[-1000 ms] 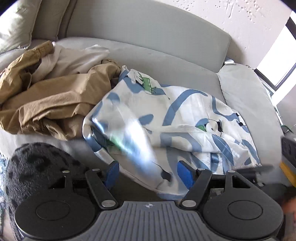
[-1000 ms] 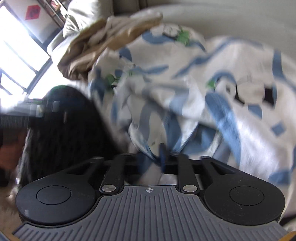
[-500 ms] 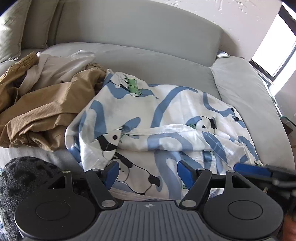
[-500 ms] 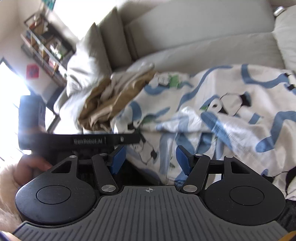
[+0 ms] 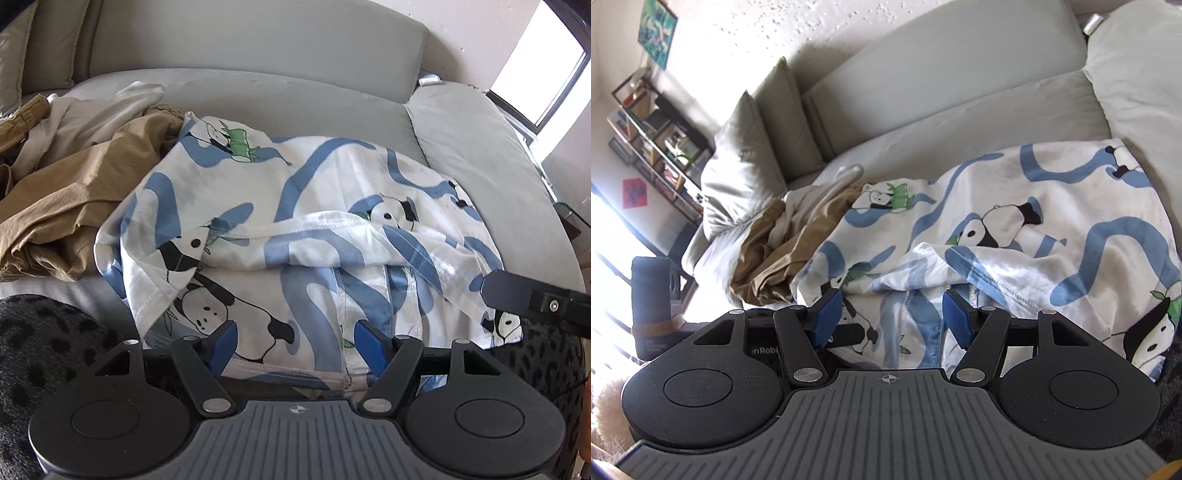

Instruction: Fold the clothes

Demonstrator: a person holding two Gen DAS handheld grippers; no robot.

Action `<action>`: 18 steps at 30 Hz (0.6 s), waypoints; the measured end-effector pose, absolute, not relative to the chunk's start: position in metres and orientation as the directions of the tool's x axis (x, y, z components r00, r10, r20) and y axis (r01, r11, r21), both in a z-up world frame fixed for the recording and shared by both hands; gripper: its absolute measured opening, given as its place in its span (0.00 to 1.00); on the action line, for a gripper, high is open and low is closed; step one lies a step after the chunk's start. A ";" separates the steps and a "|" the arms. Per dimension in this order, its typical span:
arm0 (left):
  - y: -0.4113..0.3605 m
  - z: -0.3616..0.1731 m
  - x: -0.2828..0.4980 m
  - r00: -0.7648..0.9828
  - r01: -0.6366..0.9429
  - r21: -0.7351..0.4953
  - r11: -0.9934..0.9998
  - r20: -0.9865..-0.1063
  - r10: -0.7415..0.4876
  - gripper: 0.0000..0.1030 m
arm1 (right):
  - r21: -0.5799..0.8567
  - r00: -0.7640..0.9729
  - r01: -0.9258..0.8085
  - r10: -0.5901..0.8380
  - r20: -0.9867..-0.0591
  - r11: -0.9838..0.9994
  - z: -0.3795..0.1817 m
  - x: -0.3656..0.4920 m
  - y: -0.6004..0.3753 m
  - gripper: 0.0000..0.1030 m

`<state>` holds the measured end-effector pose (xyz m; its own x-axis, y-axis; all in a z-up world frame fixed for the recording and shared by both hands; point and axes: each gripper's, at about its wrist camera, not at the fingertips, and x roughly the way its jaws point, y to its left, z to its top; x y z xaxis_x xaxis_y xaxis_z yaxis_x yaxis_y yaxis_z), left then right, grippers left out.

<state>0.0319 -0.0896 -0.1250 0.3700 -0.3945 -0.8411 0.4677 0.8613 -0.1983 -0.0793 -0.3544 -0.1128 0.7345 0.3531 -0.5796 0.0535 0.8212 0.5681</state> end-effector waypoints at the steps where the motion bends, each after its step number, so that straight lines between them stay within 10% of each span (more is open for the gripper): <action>1: -0.091 -0.125 0.031 0.371 0.470 -0.193 0.861 -0.843 -0.391 0.67 | 0.568 0.735 0.057 0.350 -0.581 0.821 -0.113 -0.080 -0.355 0.64; 18: -0.118 -0.120 0.019 0.456 0.532 -0.054 0.845 -0.823 -0.339 0.77 | 0.136 0.692 0.321 -0.134 -0.710 0.937 -0.110 -0.083 -0.355 0.55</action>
